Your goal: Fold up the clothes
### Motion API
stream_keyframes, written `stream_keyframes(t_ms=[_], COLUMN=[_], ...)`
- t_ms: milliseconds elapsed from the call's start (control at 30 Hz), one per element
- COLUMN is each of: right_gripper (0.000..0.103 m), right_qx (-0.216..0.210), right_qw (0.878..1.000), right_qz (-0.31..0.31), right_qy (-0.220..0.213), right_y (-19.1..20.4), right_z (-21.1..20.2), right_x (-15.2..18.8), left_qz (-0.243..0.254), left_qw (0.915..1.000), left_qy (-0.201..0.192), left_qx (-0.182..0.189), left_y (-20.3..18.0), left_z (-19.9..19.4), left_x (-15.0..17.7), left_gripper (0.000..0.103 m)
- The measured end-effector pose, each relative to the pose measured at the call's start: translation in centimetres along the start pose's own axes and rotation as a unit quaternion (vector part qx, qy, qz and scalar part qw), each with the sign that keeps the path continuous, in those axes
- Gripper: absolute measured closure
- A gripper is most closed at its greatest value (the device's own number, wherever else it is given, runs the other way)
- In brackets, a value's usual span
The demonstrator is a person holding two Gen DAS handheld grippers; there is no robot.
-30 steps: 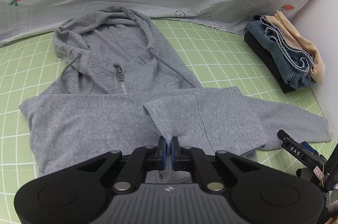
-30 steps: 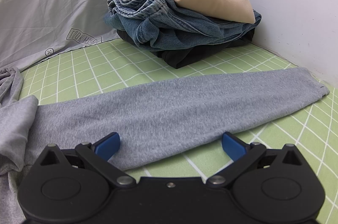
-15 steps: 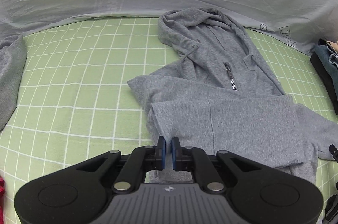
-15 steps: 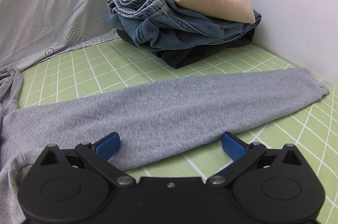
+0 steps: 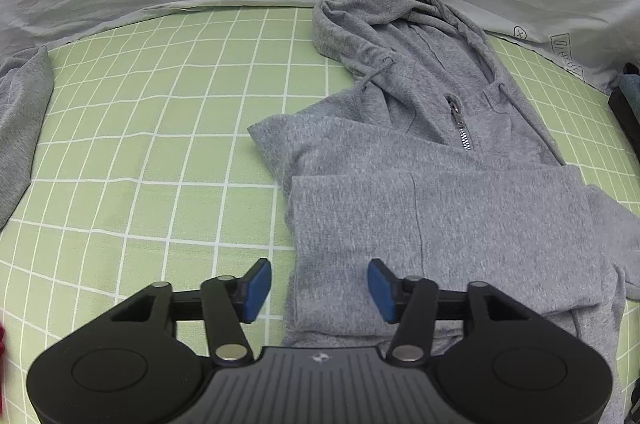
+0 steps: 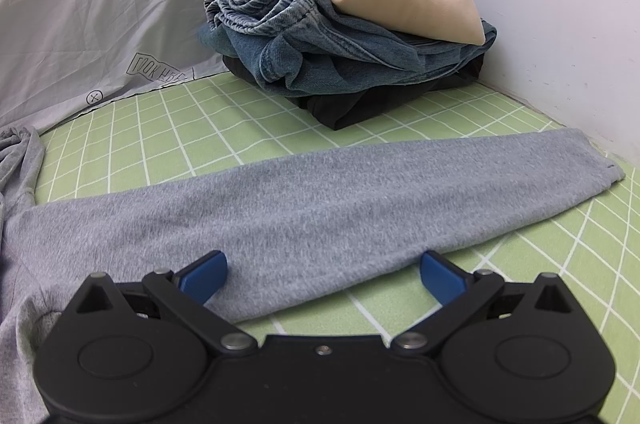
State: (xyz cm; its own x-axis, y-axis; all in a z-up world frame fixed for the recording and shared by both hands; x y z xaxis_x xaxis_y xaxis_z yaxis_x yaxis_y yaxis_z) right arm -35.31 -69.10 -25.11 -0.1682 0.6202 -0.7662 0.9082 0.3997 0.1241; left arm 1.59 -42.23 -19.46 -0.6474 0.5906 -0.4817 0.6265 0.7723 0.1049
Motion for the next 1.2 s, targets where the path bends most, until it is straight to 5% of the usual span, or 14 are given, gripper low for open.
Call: stream_keyframes(t_ms=[233, 533, 767, 1067, 1100, 1200], right_gripper=[0.000, 0.000, 0.000, 0.000, 0.002, 0.033], right_qx=[0.027, 0.127, 0.191, 0.185, 0.179, 0.155], right_qw=[0.999, 0.989, 0.972, 0.970, 0.972, 0.979], right_qz=[0.030, 0.067, 0.130, 0.153, 0.147, 0.126], right_qy=[-0.017, -0.022, -0.036, -0.036, -0.037, -0.045], right_y=[-4.7, -16.2, -23.7, -24.7, -24.4, -22.8], right_z=[-0.8, 1.3, 1.8, 2.3, 2.3, 2.1], right_x=[-2.8, -4.8, -5.5, -5.7, -5.8, -6.2], left_qz=[0.019, 0.038, 0.079, 0.107, 0.108, 0.108], left_qw=[0.9995, 0.9986, 0.9965, 0.9931, 0.9929, 0.9927], left_qy=[-0.022, 0.005, 0.023, 0.047, 0.048, 0.051], left_qx=[0.009, 0.035, 0.013, 0.002, 0.004, 0.014], left_y=[-1.9, -5.4, -6.5, -7.4, -7.5, -7.5], left_z=[-0.5, 1.1, 2.1, 3.1, 3.1, 2.9], left_x=[-0.8, -0.5, 0.5, 1.6, 1.6, 1.8], left_gripper=[0.011, 0.010, 0.010, 0.002, 0.002, 0.002])
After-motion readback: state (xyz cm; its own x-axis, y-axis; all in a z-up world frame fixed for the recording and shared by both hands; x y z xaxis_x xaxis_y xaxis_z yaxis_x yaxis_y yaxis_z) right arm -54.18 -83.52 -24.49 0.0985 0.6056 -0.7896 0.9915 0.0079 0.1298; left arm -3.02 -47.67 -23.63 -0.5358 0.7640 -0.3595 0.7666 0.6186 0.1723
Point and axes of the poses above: each gripper's, at about its wrist camera, not at the fingertips, and z roughly the way its jaws point, y to its left, x to its underside, the point moved 8 cm from there along z, roughly the way its jaws point, and after that the axes turned 10 degrees about -x, right-handed, at the moved point
